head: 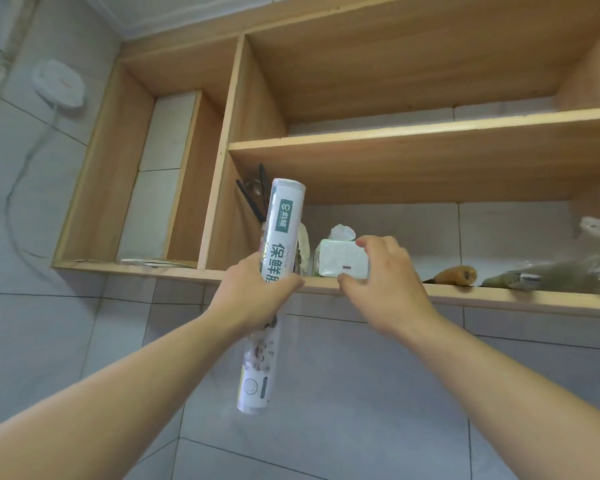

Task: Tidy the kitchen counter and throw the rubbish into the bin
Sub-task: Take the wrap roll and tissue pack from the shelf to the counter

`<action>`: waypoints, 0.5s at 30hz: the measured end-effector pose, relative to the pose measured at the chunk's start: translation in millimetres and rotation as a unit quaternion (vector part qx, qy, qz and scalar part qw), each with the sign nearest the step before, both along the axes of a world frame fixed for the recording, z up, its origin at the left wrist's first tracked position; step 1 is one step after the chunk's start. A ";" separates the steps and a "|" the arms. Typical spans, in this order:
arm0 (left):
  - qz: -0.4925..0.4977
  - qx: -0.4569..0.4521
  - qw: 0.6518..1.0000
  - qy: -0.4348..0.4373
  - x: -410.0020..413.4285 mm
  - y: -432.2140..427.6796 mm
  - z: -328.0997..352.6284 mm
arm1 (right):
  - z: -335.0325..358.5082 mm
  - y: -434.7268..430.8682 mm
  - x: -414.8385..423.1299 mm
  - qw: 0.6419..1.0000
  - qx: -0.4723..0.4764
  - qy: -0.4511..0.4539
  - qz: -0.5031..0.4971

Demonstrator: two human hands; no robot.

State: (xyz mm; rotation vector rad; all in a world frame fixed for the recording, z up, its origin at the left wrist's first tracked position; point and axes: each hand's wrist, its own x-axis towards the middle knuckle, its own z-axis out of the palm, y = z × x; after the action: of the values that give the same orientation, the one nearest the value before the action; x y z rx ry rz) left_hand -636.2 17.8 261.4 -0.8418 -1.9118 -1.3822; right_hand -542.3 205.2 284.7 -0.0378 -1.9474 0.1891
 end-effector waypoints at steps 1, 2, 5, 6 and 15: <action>0.002 -0.005 1.000 0.005 -5.5 0.2 1.8 | 2.4 -1.8 -4.1 1.000 0.004 -0.004 -0.019; 0.005 -0.008 1.000 0.010 -10.2 1.3 3.5 | 4.5 -3.0 -7.7 0.999 0.007 -0.008 -0.039; 0.004 -0.015 1.000 0.021 -20.1 7.6 6.3 | 7.9 -6.3 -14.8 0.995 0.025 -0.025 -0.094; 0.002 -0.020 0.999 0.027 -22.7 10.5 6.3 | 8.7 -7.2 -16.2 0.992 0.041 -0.028 -0.114; 0.007 -0.023 0.999 0.039 -45.0 16.7 0.5 | 32.4 -17.3 -30.8 0.972 0.073 -0.030 -0.221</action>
State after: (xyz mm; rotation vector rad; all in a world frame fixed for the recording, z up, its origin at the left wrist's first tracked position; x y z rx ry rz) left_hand -681.2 34.5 261.9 -0.8891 -1.8923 -1.2825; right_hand -573.1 187.9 317.1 -0.3800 -1.9556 -0.2518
